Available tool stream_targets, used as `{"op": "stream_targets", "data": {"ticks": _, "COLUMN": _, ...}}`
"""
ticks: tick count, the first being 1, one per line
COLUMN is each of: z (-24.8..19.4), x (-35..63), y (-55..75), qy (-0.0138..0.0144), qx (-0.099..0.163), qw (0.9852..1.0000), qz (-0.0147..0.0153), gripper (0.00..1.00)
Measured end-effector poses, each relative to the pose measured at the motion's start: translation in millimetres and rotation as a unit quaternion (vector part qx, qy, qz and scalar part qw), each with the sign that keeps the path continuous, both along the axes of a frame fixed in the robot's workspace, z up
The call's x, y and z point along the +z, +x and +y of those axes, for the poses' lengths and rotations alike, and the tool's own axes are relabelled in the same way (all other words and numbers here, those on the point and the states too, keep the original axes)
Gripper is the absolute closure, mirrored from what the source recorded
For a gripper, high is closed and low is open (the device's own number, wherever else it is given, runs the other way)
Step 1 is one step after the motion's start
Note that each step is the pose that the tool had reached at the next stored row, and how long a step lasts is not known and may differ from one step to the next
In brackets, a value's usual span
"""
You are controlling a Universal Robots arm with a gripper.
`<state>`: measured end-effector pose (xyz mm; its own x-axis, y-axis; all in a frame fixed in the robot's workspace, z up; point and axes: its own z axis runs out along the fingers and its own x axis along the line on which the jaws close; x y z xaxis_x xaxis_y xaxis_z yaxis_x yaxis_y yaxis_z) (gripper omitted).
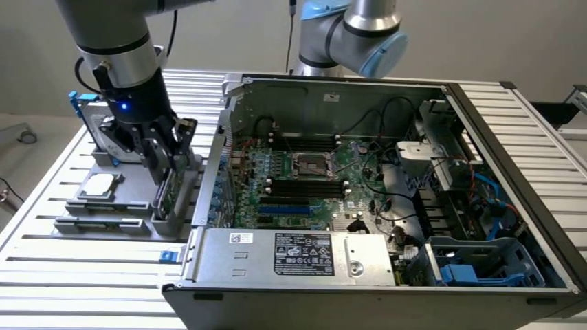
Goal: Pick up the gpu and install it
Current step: 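Pick up the gpu and move the gpu toward the slot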
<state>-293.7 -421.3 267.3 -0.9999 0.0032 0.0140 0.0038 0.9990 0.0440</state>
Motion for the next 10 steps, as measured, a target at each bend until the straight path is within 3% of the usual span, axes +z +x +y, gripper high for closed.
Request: {"op": "stream_targets", "data": {"ticks": 10, "z": 0.0, "x": -18.2, "y": 0.5, "qy": 0.0, "qx": 0.0, "qw": 1.0, "qz": 0.0, "gripper": 0.58}}
